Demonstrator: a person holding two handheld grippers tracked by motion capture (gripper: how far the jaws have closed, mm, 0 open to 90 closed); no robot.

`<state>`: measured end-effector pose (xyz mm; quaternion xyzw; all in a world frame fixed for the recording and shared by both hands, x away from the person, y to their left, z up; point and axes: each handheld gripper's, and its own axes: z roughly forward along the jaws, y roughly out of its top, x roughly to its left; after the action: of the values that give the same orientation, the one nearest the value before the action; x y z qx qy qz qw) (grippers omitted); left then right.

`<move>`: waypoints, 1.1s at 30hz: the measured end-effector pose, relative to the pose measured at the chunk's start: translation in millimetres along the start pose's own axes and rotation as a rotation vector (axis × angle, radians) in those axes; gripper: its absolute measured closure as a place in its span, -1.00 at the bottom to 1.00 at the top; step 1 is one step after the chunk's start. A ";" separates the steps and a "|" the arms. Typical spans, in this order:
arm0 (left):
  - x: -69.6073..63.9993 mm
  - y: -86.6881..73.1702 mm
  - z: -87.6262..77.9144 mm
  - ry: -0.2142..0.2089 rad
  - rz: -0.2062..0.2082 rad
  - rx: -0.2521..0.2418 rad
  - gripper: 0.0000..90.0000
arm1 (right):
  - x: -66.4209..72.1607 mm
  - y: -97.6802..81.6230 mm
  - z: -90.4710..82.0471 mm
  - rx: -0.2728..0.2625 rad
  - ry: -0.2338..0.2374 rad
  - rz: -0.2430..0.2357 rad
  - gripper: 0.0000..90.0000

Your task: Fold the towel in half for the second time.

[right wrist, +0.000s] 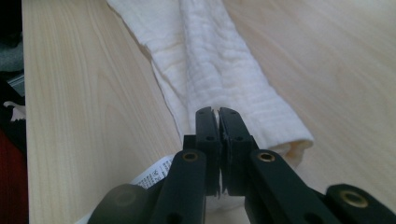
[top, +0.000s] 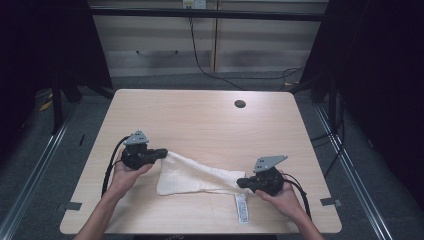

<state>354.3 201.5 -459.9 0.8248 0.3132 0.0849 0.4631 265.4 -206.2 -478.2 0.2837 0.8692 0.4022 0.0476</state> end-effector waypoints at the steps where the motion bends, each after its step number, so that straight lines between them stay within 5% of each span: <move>1: -0.5 0.2 0.2 0.000 -0.004 -0.004 0.92 | -0.3 -1.5 3.5 0.010 -0.002 -0.001 0.94; 8: -5.4 2.8 0.8 -0.005 0.003 -0.020 0.92 | -3.0 -3.2 19.4 0.079 0.001 -0.001 0.95; 15: -18.8 18.0 8.3 -0.028 0.033 -0.041 0.91 | -19.4 1.6 19.4 0.103 -0.042 0.062 0.96; 21: -38.0 26.1 5.9 -0.046 0.113 -0.040 0.91 | -40.5 3.2 14.8 0.122 -0.084 0.092 0.96; 33: -62.5 1.2 -8.1 -0.076 0.187 0.010 0.91 | -37.2 0.0 14.7 0.102 -0.107 0.106 0.96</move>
<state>302.1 169.7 -445.0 0.8553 0.2175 0.0949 0.4605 301.1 -216.1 -493.5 0.3525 0.8685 0.3436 0.0581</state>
